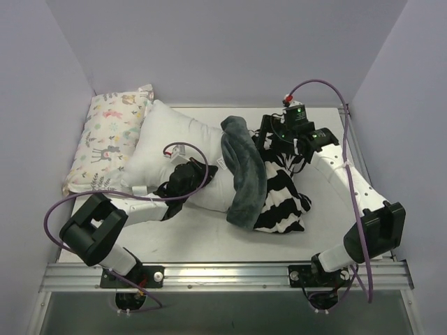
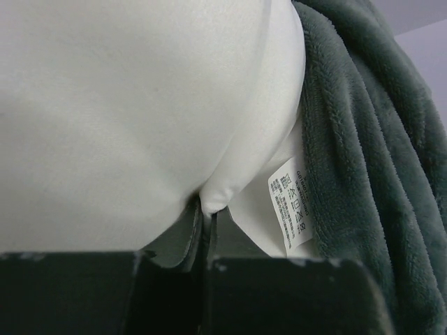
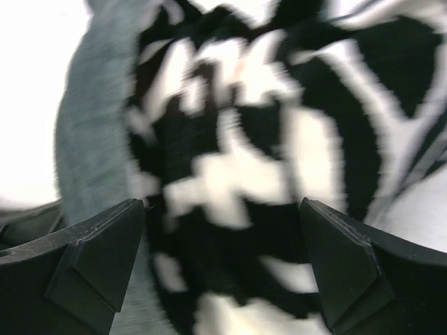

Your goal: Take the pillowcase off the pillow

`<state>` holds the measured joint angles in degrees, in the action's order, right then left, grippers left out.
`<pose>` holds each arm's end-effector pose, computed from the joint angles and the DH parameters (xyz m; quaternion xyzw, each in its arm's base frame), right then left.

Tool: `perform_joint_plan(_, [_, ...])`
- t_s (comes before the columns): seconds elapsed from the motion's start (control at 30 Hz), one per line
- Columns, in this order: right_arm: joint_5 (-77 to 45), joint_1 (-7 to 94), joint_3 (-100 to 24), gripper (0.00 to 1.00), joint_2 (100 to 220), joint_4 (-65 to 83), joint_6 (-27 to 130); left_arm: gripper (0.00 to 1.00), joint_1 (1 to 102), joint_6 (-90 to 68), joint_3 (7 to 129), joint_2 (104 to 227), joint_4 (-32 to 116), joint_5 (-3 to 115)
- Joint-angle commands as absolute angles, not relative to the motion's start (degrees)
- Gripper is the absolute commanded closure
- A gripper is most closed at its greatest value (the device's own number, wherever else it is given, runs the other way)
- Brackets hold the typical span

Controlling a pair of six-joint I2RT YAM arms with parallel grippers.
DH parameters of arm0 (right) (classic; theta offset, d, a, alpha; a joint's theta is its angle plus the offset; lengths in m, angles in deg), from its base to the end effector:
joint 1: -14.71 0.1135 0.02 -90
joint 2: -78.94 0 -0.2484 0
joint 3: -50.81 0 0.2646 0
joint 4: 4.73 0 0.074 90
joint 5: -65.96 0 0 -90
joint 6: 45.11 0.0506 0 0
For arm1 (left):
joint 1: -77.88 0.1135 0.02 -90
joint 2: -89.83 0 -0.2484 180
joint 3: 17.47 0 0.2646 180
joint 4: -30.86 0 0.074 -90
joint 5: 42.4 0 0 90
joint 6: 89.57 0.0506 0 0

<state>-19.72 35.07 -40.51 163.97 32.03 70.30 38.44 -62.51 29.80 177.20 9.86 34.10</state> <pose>0.3444 0.1319 0.3268 0.0195 0.8674 0.2231 0.4443 0.2604 -0.1989 0.1509 -0.2315 0.7781 -0.3888 0.4356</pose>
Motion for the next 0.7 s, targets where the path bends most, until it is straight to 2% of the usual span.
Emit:
perform_joint_plan(0.0, [-20.52,38.17,-41.83,0.0,164.71,30.34,69.77,1.0,34.9,-62.5,25.07,184.22,29.12,38.98])
perform_joint_plan(0.13, [-27.61,38.26,-45.7,0.02,172.0,34.21,69.76,1.0,34.55,-62.94,24.64,184.14,29.03,39.16])
perform_joint_plan(0.3, [-26.86,33.0,-44.04,0.17,174.12,33.78,71.52,1.0,34.55,-63.38,22.79,183.08,28.76,39.16])
perform_joint_plan(0.4, [-27.02,31.76,-43.95,0.54,174.56,33.16,71.7,1.0,34.64,-63.64,22.09,183.17,28.5,39.25])
perform_joint_plan(0.43, [-28.33,31.58,-43.86,0.7,174.3,33.33,71.7,1.0,34.73,-63.9,21.91,183.17,28.33,39.33])
perform_joint_plan(0.5, [-30.71,29.49,-43.25,0.79,173.16,33.51,72.39,1.0,34.99,-64.43,20.86,183.08,27.28,40.03])
perform_joint_plan(0.53, [-30.98,28.25,-42.64,0.88,172.11,33.51,72.66,1.0,35.51,-64.7,20.33,183.08,26.75,40.47])
perform_joint_plan(0.63, [-31.25,22.56,-41.75,1.0,169.91,33.78,74.24,1.0,36.39,-65.31,18.84,182.73,25.34,41.79])
perform_joint_plan(0.67, [-31.34,20.96,-41.4,1.0,169.38,34.04,74.86,1.0,36.74,-65.31,18.57,182.38,25.25,41.88])
